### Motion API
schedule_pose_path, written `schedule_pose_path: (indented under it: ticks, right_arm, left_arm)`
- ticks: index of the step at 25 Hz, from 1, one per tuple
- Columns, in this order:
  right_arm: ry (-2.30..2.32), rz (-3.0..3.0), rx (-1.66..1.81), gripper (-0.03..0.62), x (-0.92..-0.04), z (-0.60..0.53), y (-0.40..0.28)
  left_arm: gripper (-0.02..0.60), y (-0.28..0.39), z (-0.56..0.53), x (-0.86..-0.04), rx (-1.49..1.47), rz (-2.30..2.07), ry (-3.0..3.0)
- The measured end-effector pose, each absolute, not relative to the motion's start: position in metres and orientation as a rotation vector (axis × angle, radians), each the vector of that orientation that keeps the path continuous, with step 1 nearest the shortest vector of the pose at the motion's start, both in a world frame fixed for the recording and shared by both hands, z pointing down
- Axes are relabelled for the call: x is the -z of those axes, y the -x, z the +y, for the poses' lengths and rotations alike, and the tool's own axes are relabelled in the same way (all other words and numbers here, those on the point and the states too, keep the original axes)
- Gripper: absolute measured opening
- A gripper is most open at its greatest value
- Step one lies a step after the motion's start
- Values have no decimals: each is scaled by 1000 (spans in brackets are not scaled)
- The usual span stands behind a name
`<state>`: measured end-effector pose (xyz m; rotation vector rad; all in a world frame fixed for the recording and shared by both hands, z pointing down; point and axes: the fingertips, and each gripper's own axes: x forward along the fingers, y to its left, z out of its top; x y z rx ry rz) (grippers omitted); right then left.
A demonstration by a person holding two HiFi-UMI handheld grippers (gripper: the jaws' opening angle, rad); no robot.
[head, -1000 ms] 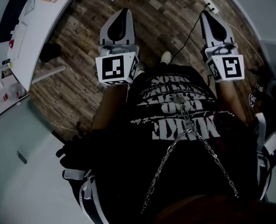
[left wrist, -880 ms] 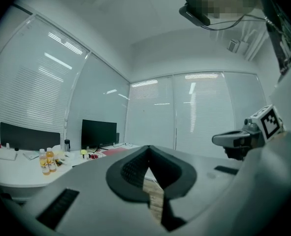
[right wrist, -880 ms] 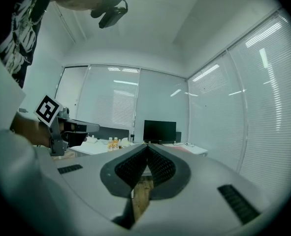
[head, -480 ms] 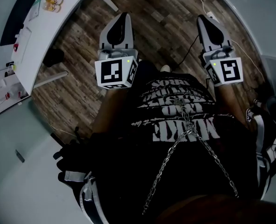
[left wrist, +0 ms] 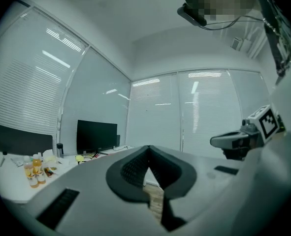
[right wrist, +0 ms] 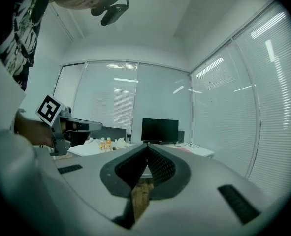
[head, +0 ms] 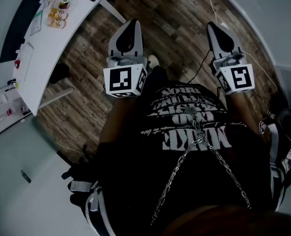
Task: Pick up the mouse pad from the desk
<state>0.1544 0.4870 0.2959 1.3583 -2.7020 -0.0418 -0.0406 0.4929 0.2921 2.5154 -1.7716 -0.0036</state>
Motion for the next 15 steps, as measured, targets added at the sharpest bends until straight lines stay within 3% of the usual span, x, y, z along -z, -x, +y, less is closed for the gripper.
schedule_pose_path:
  ticks: [15]
  right_arm:
    - [-1370, -2651, 9, 0, -298, 363, -76]
  left_arm:
    - [8, 112, 371, -319, -1, -1667, -2489]
